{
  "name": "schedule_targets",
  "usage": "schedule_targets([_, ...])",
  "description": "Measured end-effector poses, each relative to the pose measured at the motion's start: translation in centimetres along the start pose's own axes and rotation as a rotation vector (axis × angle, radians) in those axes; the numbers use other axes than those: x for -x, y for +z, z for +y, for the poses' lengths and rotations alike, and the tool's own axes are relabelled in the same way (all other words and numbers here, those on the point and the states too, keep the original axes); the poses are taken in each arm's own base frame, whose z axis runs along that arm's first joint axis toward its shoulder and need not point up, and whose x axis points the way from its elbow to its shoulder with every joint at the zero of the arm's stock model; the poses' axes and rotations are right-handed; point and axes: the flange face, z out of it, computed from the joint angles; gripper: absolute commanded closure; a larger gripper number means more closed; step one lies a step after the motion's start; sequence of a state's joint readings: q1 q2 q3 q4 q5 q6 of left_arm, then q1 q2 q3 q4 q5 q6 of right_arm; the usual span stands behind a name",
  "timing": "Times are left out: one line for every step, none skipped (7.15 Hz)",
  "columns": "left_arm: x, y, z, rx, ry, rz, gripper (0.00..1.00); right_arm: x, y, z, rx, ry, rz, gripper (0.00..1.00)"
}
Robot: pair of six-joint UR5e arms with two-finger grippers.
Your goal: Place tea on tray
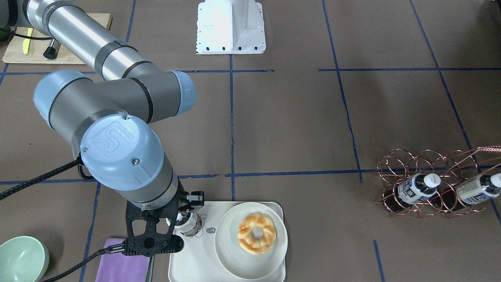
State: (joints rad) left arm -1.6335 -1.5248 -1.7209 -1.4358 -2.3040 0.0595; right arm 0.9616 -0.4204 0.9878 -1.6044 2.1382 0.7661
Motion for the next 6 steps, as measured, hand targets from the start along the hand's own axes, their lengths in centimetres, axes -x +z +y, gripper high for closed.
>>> schedule_targets([0.0,0.0,0.0,0.0,0.0,0.0,0.0,0.1,0.2,0.1,0.002,-0.002,0.001,0.24])
schedule_targets([0.0,0.0,0.0,0.0,0.0,0.0,0.0,0.3,0.5,0.3,0.005,-0.004,0.002,0.03])
schedule_targets([0.1,0.1,0.0,0.001,-0.001,0.0,0.0,0.5,0.7,0.4,0.007,-0.003,0.003,0.01])
schedule_targets([0.1,0.1,0.0,0.002,-0.002,0.0,0.0,0.7,0.5,0.4,0.004,-0.003,0.001,0.01])
schedule_targets([0.1,0.1,0.0,0.003,-0.002,0.0,0.0,1.2,-0.9,0.1,-0.003,-0.002,-0.009,0.01])
schedule_targets([0.1,0.1,0.0,0.003,-0.003,0.0,0.0,0.9,-3.3,-0.6,-0.005,0.009,-0.03,0.0])
